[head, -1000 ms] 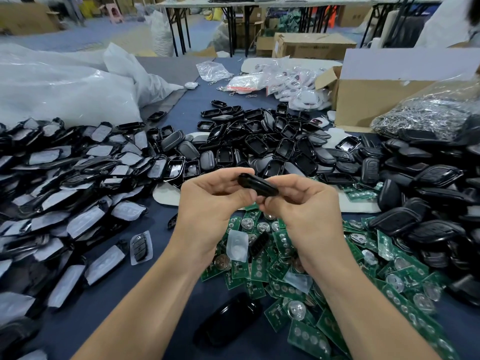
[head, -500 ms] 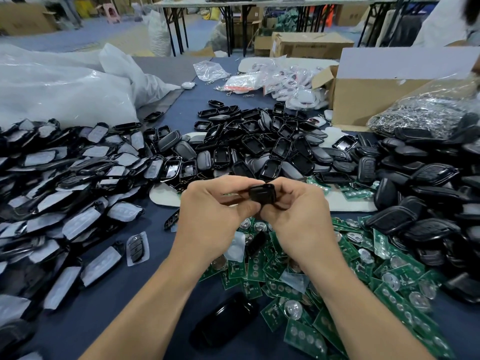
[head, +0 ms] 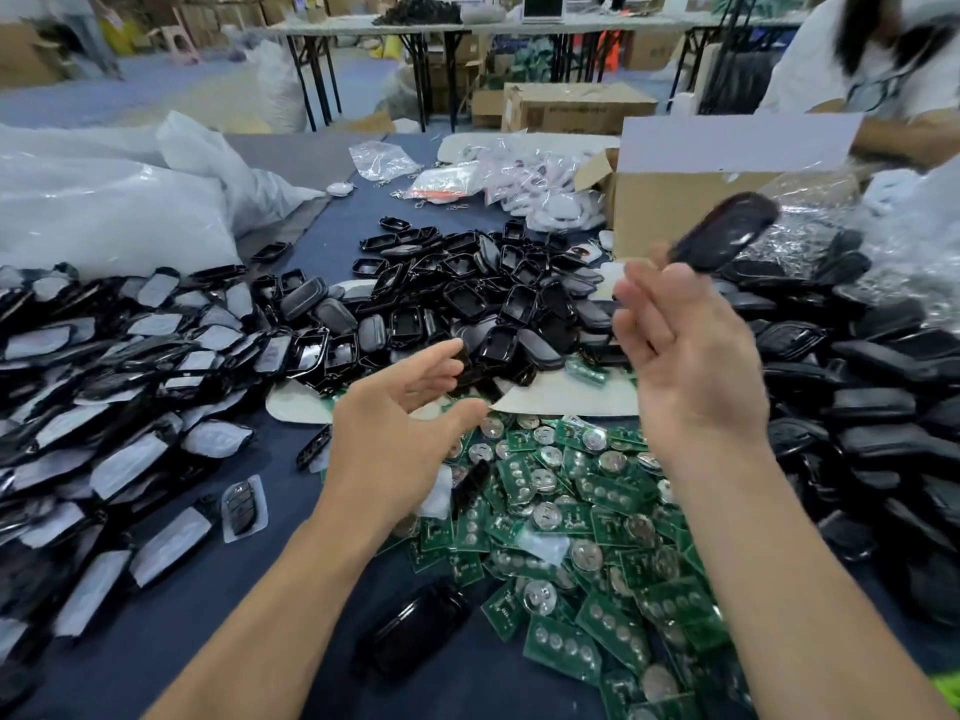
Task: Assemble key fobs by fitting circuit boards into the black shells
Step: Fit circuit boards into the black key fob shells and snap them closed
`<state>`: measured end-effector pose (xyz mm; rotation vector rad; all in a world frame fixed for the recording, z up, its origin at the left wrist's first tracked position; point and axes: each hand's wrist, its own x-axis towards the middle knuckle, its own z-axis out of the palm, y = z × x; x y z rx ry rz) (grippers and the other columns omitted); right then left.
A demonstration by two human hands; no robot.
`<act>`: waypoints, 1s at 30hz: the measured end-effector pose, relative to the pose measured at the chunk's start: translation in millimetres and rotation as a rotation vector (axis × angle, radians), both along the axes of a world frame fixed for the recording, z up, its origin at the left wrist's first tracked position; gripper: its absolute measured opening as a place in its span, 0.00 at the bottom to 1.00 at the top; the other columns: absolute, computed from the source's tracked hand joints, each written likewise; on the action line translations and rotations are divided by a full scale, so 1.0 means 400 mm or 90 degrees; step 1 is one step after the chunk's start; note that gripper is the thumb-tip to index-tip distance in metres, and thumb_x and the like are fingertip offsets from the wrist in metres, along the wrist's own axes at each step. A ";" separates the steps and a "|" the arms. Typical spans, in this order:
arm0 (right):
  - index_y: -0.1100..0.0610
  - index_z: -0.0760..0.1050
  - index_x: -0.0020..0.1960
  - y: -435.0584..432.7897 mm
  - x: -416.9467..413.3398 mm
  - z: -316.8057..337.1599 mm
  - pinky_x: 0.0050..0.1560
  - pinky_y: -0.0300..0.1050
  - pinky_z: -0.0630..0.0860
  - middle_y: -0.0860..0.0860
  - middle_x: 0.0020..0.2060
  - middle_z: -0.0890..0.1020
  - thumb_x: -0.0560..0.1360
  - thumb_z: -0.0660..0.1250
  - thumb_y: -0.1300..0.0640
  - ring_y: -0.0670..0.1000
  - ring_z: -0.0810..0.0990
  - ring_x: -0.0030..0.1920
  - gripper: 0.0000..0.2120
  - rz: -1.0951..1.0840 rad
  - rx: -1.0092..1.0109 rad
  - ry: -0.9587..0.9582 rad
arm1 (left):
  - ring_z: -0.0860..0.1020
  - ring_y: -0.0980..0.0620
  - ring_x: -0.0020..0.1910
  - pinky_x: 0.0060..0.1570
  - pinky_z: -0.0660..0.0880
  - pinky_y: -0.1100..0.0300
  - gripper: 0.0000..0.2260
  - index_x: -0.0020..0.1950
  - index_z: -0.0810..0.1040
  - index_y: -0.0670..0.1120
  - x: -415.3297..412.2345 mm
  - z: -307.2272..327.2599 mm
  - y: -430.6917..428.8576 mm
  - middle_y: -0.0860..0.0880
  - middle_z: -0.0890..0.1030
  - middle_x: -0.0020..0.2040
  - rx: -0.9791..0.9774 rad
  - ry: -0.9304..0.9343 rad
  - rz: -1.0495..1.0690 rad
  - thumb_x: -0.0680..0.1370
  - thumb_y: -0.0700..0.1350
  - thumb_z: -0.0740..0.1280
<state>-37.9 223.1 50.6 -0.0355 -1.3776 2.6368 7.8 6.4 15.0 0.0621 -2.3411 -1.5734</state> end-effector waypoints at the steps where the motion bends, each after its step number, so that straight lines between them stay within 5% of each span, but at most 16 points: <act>1: 0.53 0.82 0.57 0.020 -0.006 0.009 0.52 0.41 0.82 0.50 0.53 0.88 0.68 0.79 0.49 0.49 0.86 0.54 0.20 -0.018 -0.030 0.001 | 0.82 0.67 0.52 0.57 0.77 0.72 0.24 0.65 0.83 0.60 0.002 0.001 -0.002 0.64 0.86 0.50 -0.015 0.003 0.014 0.71 0.47 0.82; 7: 0.58 0.85 0.50 -0.011 -0.019 -0.044 0.43 0.39 0.82 0.53 0.41 0.89 0.76 0.71 0.70 0.47 0.86 0.38 0.09 -0.047 0.223 -0.134 | 0.82 0.68 0.48 0.57 0.78 0.66 0.18 0.60 0.85 0.61 -0.004 -0.002 -0.006 0.64 0.86 0.46 -0.022 -0.007 0.068 0.74 0.45 0.79; 10: 0.51 0.86 0.48 -0.031 -0.039 -0.069 0.42 0.36 0.81 0.46 0.40 0.88 0.75 0.71 0.67 0.44 0.87 0.41 0.12 -0.055 0.487 -0.114 | 0.82 0.69 0.48 0.56 0.78 0.66 0.15 0.57 0.85 0.62 -0.010 -0.009 -0.012 0.69 0.85 0.45 -0.025 -0.007 0.083 0.75 0.45 0.78; 12: 0.49 0.85 0.57 -0.048 -0.057 -0.077 0.43 0.27 0.76 0.44 0.47 0.88 0.76 0.69 0.64 0.42 0.86 0.45 0.15 -0.059 0.683 -0.102 | 0.82 0.68 0.48 0.55 0.78 0.66 0.14 0.57 0.86 0.62 -0.012 -0.014 -0.016 0.69 0.84 0.45 -0.030 -0.005 0.084 0.76 0.45 0.77; 16: 0.50 0.70 0.77 -0.076 -0.119 -0.079 0.61 0.49 0.77 0.58 0.65 0.80 0.79 0.62 0.62 0.60 0.80 0.59 0.26 -0.029 0.951 -0.113 | 0.82 0.68 0.48 0.57 0.79 0.63 0.13 0.56 0.86 0.62 -0.014 -0.019 -0.019 0.70 0.84 0.44 -0.067 -0.002 0.076 0.77 0.45 0.76; 18: 0.51 0.74 0.73 -0.093 -0.139 -0.075 0.63 0.53 0.72 0.57 0.63 0.81 0.79 0.63 0.62 0.61 0.76 0.63 0.23 -0.009 1.071 -0.107 | 0.82 0.69 0.47 0.57 0.80 0.62 0.13 0.55 0.86 0.63 -0.014 -0.016 -0.020 0.72 0.83 0.44 -0.089 -0.005 0.073 0.77 0.45 0.75; 20: 0.49 0.81 0.60 -0.106 -0.139 -0.069 0.59 0.51 0.69 0.53 0.49 0.82 0.78 0.65 0.62 0.59 0.76 0.60 0.14 -0.020 1.148 -0.084 | 0.82 0.69 0.47 0.57 0.81 0.61 0.13 0.55 0.86 0.63 -0.013 -0.013 -0.019 0.73 0.83 0.43 -0.107 -0.005 0.073 0.77 0.44 0.75; 22: 0.48 0.82 0.48 -0.108 -0.120 -0.063 0.57 0.50 0.67 0.48 0.37 0.78 0.77 0.67 0.62 0.57 0.78 0.53 0.10 -0.072 1.156 -0.067 | 0.82 0.69 0.47 0.57 0.81 0.60 0.12 0.55 0.86 0.62 -0.010 -0.009 -0.020 0.73 0.83 0.43 -0.118 -0.002 0.072 0.77 0.45 0.74; 24: 0.46 0.84 0.48 -0.102 -0.091 -0.065 0.56 0.50 0.70 0.44 0.33 0.79 0.78 0.66 0.60 0.54 0.79 0.45 0.11 -0.138 1.079 -0.029 | 0.82 0.69 0.48 0.58 0.81 0.59 0.11 0.55 0.87 0.61 -0.007 -0.007 -0.019 0.72 0.83 0.43 -0.119 0.005 0.070 0.77 0.46 0.74; 26: 0.45 0.86 0.50 -0.109 -0.043 -0.062 0.43 0.40 0.74 0.37 0.31 0.79 0.80 0.67 0.61 0.45 0.78 0.34 0.13 -0.102 0.910 0.041 | 0.83 0.68 0.47 0.56 0.82 0.58 0.09 0.55 0.87 0.61 -0.006 -0.006 -0.019 0.70 0.84 0.44 -0.099 0.012 0.066 0.78 0.48 0.74; 27: 0.45 0.87 0.51 -0.119 -0.016 -0.060 0.39 0.31 0.73 0.32 0.33 0.79 0.79 0.69 0.63 0.41 0.80 0.34 0.14 -0.050 0.836 0.078 | 0.83 0.67 0.47 0.55 0.82 0.58 0.08 0.55 0.87 0.61 -0.005 -0.005 -0.017 0.69 0.85 0.44 -0.078 0.012 0.059 0.78 0.50 0.73; 30: 0.49 0.88 0.54 -0.149 0.046 -0.067 0.52 0.18 0.67 0.25 0.46 0.77 0.75 0.70 0.70 0.26 0.77 0.47 0.19 0.040 0.772 0.184 | 0.86 0.59 0.46 0.49 0.83 0.55 0.07 0.55 0.87 0.61 -0.002 0.000 -0.010 0.62 0.87 0.46 0.040 -0.014 -0.006 0.81 0.51 0.70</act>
